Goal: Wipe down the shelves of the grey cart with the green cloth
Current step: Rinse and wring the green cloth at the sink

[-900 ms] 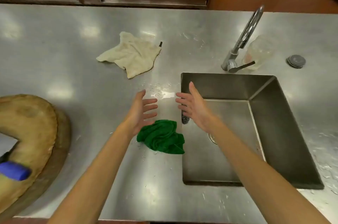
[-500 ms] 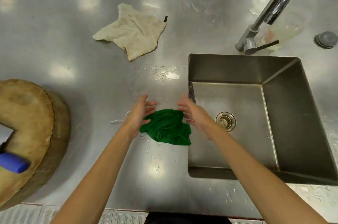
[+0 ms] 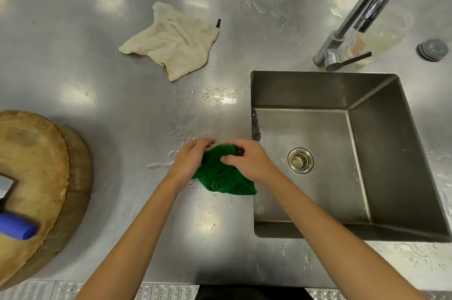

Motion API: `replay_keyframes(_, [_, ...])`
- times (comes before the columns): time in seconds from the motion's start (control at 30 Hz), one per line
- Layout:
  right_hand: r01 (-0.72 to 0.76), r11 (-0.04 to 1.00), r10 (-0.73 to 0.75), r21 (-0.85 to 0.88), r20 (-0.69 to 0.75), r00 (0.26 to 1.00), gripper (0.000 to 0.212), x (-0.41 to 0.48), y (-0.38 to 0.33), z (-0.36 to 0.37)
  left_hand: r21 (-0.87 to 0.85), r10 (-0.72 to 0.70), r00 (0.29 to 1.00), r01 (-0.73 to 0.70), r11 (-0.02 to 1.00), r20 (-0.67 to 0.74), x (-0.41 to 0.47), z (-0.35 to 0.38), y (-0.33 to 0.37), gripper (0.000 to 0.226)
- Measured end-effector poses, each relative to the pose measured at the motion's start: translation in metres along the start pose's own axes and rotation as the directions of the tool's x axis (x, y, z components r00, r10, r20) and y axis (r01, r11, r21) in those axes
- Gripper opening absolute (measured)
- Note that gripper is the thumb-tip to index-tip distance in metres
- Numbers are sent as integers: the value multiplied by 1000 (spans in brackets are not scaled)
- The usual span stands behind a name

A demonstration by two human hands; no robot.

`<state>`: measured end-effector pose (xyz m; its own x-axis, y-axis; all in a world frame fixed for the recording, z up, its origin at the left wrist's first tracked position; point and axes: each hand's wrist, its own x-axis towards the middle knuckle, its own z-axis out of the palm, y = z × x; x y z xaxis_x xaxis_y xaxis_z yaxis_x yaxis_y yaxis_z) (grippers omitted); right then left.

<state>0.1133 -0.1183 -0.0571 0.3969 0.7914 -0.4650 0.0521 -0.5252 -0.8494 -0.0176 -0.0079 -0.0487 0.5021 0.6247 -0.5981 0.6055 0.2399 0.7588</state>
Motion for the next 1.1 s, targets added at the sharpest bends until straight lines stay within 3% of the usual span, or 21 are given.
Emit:
replay_keyframes(0.13, [76, 997, -75, 11, -50, 996, 22, -14, -29, -8, 16, 102, 995, -102, 995, -5, -11, -2, 5, 43])
replay_keyframes(0.27, [137, 985, -122, 105, -142, 982, 23, -31, -58, -29, -43, 226, 957, -222, 974, 184, -26, -3, 10, 46])
replay_keyframes(0.4, [197, 964, -156, 177, -221, 963, 19, -52, -73, -53, 91, 411, 888, -436, 896, 205, -31, 17, 14, 94])
replay_keyframes(0.57, [303, 898, -217, 320, -279, 935, 24, -80, -79, -80, 30, 553, 826, -559, 828, 111, -29, 69, 22, 126])
replay_keyframes(0.63, [348, 865, -253, 362, -285, 925, 25, -92, -78, -95, 65, 583, 811, -585, 809, 46, -30, 85, 27, 121])
replay_keyframes(0.73, [393, 827, -277, 402, -317, 907, 27, -111, -66, -121, 117, 613, 790, -609, 785, 1, -31, 100, 40, 92])
replay_keyframes(0.83, [379, 818, -188, 433, -422, 887, 30, -129, -39, -154, 114, 650, 760, -643, 757, -33, -33, 115, 59, 62])
replay_keyframes(0.97, [246, 907, -14, 343, -558, 830, 33, -142, 7, -188, 125, 630, 772, -619, 776, -85, -38, 140, 86, 55])
replay_keyframes(1.1, [128, 954, 27, 271, -503, 864, 42, -145, 27, -197, 90, 610, 789, -604, 792, -72, -43, 162, 108, 54])
